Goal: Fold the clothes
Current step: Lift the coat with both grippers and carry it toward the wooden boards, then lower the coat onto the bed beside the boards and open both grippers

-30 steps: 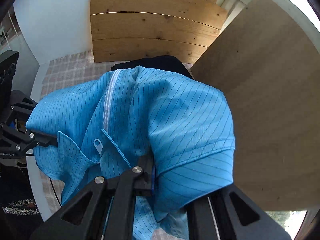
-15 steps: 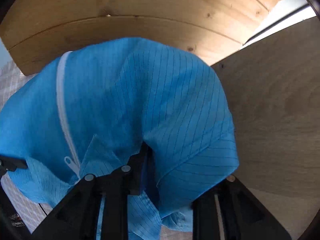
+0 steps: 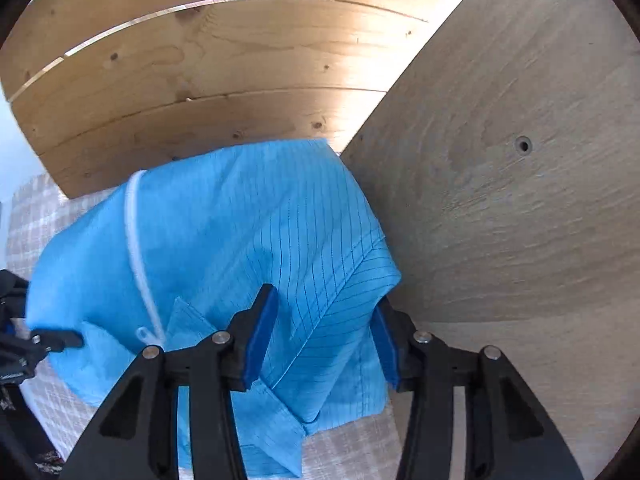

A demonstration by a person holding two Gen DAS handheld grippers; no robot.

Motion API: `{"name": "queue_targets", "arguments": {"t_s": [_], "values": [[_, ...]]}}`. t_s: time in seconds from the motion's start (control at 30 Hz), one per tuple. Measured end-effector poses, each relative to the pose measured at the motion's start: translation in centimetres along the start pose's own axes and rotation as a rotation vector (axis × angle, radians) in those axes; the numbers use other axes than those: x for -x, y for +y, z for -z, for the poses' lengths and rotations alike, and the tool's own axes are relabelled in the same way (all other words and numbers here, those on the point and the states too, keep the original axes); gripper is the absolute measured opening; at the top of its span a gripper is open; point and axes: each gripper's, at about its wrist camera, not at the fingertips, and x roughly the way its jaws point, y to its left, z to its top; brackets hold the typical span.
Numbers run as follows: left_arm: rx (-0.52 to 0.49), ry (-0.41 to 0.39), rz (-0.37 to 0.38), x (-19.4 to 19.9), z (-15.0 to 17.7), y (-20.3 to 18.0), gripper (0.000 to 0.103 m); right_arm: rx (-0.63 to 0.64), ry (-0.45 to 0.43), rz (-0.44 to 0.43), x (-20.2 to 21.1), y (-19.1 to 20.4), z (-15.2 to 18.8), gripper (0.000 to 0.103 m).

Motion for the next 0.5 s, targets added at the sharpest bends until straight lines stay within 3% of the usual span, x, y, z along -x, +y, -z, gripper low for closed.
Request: {"name": "queue_targets", "arguments": {"t_s": [0.23,0.33,0.37,0.43,0.5], "values": [[0.002,0.045,0.005,0.1,0.4,0.7,0.015,0.071,0.153,0.191,0.2,-0.2,2.4,0.045],[-0.028,0.058,-0.015,2.3,1.0,0.5,0.017,0.010,0.072,0.239,2.3,-0.6,2.6,0.045],[-0.054,0.049,-0.028,3.6,1.2,0.2,0.017,-0.013,0.030,0.236,3.0,-0.5,2.6,0.045],[-0.108,0.033,-0.062,5.8,1.1,-0.3,0.017,-0.033,-0.011,0.142,3.1,0.4,2.4,0.045],[-0.163,0.020,-0.084,7.4,0.2,-0.8,0.017,-0.007,0.029,0.083,1.1,1.9,2.1,0.045]]}}
